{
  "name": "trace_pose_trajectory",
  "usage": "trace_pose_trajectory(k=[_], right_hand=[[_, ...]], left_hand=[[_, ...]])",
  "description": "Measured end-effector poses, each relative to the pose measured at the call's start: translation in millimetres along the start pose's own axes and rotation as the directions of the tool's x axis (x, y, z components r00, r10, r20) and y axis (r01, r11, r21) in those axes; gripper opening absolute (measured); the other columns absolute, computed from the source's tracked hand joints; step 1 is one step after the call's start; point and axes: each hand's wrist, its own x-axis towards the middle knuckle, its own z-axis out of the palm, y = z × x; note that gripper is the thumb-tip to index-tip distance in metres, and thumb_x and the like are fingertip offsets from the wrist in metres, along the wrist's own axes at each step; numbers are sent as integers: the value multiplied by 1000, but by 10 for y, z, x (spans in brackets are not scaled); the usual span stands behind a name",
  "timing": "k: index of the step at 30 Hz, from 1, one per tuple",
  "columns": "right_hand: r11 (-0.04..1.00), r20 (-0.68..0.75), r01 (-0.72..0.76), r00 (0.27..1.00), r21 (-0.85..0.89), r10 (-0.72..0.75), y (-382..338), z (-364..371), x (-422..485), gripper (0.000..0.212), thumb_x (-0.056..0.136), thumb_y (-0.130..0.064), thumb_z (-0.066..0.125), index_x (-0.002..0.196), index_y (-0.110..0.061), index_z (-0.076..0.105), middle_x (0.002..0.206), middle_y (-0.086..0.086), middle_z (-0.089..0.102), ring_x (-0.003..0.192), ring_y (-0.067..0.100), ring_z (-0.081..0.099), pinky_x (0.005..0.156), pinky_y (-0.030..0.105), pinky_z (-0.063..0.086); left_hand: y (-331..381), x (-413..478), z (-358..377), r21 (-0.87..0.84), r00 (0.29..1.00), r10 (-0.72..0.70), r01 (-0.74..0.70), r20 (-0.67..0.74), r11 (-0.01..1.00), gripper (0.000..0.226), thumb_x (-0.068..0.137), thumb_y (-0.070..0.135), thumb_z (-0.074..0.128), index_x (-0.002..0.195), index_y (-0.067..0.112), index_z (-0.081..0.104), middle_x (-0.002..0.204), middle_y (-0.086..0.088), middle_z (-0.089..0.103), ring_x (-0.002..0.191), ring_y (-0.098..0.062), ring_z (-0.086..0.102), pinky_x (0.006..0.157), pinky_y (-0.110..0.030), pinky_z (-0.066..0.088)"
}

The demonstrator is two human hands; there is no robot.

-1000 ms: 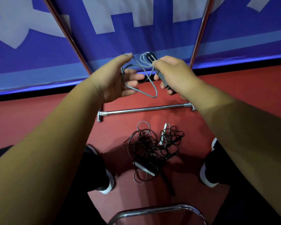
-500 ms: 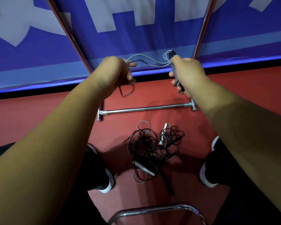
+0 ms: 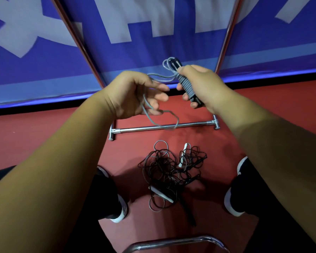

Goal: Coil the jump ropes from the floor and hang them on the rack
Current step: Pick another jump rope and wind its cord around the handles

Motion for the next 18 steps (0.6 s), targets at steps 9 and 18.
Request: trace_pose_trajectory(k=[9, 18], right_hand=[[999, -12, -35, 999, 6, 35, 3, 1, 33, 20, 98, -44, 60, 101, -26, 69, 82, 0, 74, 61, 21, 56, 49, 25, 37], [996, 70, -56, 996, -63, 61, 3, 57, 9, 26, 99, -46, 60, 105, -24, 72, 86, 3, 75, 57, 19, 58, 48, 25, 38]], left_hand=[[8, 33, -44, 526, 956, 195, -53, -218, 849, 56, 103, 66, 43, 112, 23, 77, 64, -4, 52, 47, -18, 28, 50, -26, 40], [-65, 75, 110, 691, 960, 197, -3, -201, 723, 42, 103, 62, 48, 108, 22, 58, 98, -14, 74, 51, -20, 47, 53, -32, 48]])
